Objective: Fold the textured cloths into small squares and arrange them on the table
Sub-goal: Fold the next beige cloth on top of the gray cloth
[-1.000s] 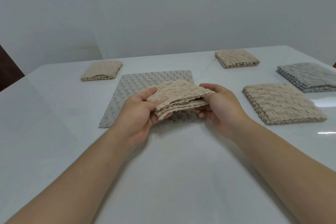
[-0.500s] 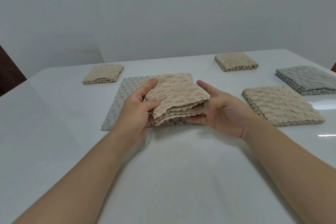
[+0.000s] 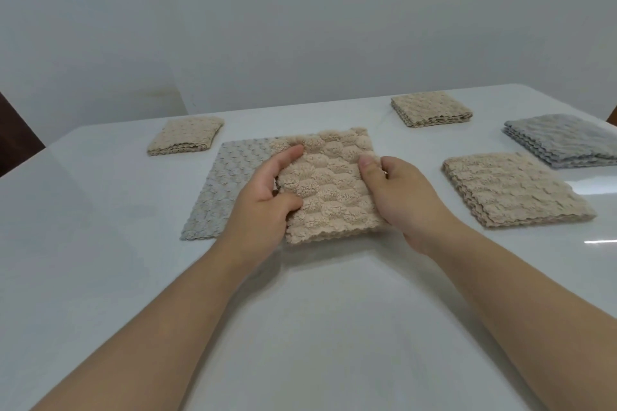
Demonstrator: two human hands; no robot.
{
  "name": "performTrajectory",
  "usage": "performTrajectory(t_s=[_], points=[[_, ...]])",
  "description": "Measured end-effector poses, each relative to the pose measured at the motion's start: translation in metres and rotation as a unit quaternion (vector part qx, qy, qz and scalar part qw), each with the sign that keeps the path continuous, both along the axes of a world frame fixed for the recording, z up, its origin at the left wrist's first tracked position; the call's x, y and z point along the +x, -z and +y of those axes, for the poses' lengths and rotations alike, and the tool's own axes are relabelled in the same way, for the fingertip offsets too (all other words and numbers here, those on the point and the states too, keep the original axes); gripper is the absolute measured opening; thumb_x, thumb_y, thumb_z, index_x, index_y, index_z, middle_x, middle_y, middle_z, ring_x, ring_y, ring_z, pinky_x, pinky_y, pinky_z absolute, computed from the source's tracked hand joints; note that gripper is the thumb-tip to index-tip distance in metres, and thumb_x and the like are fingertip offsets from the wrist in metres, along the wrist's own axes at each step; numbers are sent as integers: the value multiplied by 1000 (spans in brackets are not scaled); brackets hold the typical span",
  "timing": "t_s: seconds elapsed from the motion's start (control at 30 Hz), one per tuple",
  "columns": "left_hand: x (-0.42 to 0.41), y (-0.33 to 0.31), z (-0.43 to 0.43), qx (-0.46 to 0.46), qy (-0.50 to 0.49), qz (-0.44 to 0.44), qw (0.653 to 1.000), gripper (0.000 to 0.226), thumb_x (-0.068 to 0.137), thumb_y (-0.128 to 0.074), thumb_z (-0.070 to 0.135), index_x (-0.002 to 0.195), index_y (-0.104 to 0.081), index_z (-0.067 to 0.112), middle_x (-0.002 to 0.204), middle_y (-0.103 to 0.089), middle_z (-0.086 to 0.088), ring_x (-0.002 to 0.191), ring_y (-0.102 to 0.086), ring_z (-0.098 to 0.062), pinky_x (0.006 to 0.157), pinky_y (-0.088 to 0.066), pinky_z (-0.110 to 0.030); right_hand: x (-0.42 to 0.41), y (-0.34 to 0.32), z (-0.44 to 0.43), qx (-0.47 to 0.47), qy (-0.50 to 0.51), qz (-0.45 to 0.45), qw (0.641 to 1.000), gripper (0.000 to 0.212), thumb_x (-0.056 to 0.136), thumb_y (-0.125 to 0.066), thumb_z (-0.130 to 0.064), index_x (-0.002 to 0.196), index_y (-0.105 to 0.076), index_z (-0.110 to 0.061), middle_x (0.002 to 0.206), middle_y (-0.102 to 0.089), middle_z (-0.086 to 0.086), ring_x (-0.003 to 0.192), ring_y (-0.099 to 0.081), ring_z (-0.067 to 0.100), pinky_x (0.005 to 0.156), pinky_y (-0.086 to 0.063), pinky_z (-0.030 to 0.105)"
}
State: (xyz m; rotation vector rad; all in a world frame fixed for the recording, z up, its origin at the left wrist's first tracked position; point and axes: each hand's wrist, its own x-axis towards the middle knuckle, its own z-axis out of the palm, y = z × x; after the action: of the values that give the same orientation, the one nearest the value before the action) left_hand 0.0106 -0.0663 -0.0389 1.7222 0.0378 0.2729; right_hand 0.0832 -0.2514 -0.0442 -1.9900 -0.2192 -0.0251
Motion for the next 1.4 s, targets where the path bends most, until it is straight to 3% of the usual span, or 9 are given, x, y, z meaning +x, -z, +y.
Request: performTrajectory(t_s=[0.13,0.27,0.47,0.6,0.73,0.87,1.07,1.17,1.4], points=[[2,4,0,9,2,-7,1000,69,80,-56,3,137,-57,42,129,-69,3,94,-67,-47,88,-54,-63,-4,0,-1,-80,14,-63,995,39,106,-39,-48,82,-48,-18,73,-55,-4,68,-51,9,54,-31,19],[3,7,1,30,-8,-28,999,68,86,-55,-2,140,-54,40,118,-69,-2,69,-57,-28,67,-51,-43,-6,-2,-1,-76,19,-103,992,39,107,-41,-44,76,-39,-21,67,-52,-4,58,-47,9,50,-36,14],[4,7,1,22,-14,-26,999,68,87,-53,-6,141,-54,36,128,-69,2,98,-72,-25,90,-58,-51,-6,-4,4,-46,8,-74,996,38,107,-42,-44,79,-39,-19,67,-51,-1,56,-51,19,53,-41,30],[7,8,-2,-3,-35,-25,999,84,76,-56,1,149,-40,40,130,-67,9,101,-70,-15,95,-56,-49,-9,-5,8,-42,9,-88,995,35,108,-41,-37,79,-37,-19,68,-49,-2,57,-43,13,47,-35,19],[12,3,-4,-170,-104,56,978,88,79,-56,6,157,-29,33,111,-67,-14,66,-66,-16,57,-53,-33,-15,-4,14,-23,2,-104,994,32,108,-41,-35,82,-38,-18,67,-50,-1,55,-41,12,49,-35,20],[11,-2,-6,-276,-72,96,954,37,100,-56,36,122,-69,9,112,-76,-12,102,-74,-29,95,-56,-46,-18,-2,20,-11,-7,-120,993,31,108,-43,-35,83,-39,-18,64,-51,-2,49,-40,8,48,-34,21],[18,12,2,-28,-222,18,975,47,100,-47,54,94,-68,12,93,-76,-11,89,-72,-26,88,-57,-47,-22,0,26,-10,-13,-107,994,30,108,-42,-35,85,-41,-15,67,-52,-1,52,-40,9,50,-35,20],[16,12,1,126,-267,-29,955,44,107,-41,45,88,-54,7,78,-61,-11,67,-53,-12,65,-42,-19,-22,1,28,-21,-4,-95,995,32,108,-43,-34,81,-38,-18,66,-50,-2,55,-41,11,51,-35,19],[16,6,-1,170,-263,-80,946,33,108,-41,38,89,-50,12,69,-53,1,57,-46,5,56,-37,-16,-20,0,27,-17,7,-77,997,33,108,-42,-38,83,-41,-17,70,-52,-1,59,-48,14,48,-39,17]])
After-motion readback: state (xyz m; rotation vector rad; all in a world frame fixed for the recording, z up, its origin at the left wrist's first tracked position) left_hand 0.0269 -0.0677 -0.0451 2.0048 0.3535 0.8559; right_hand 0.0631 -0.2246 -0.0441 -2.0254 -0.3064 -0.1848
